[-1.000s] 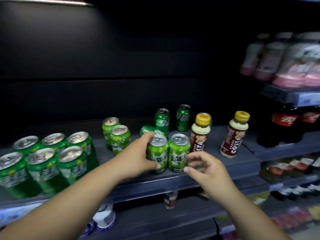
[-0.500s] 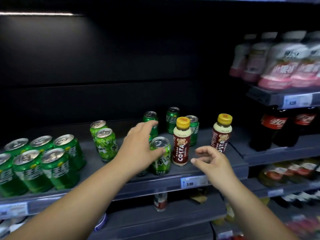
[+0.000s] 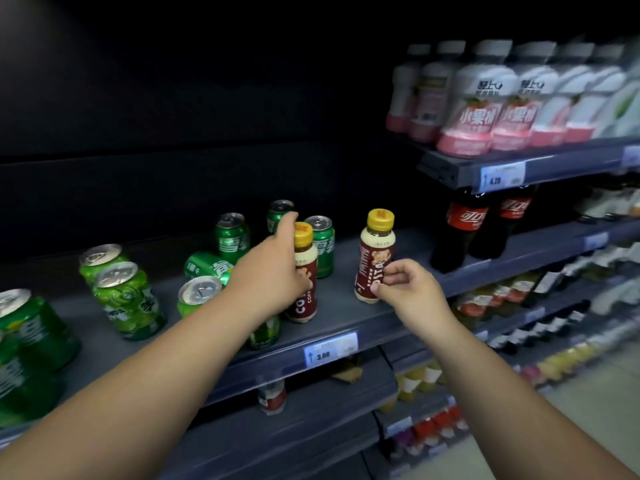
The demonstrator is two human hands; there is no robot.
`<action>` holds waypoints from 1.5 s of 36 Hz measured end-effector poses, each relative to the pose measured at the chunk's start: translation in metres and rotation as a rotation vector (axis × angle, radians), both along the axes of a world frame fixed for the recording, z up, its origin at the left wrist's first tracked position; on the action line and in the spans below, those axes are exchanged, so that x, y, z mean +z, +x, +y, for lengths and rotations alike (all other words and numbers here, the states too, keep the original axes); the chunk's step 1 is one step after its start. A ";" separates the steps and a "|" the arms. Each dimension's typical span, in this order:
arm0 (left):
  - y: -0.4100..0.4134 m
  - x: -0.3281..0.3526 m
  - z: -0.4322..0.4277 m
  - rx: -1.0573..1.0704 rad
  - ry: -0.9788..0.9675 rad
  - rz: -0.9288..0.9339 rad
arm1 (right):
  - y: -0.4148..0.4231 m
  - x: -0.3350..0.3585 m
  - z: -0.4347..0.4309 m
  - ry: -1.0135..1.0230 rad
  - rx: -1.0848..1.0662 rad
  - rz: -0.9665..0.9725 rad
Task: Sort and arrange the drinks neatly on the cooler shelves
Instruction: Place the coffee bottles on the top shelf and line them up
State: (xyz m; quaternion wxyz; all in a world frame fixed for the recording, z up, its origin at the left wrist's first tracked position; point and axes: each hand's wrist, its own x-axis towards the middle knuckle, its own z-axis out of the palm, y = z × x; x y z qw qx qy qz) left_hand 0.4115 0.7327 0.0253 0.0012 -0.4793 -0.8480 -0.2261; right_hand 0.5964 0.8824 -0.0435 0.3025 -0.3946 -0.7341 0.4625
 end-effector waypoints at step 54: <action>0.236 0.258 0.054 -0.231 0.765 0.042 | 0.180 0.283 0.063 0.370 0.294 0.565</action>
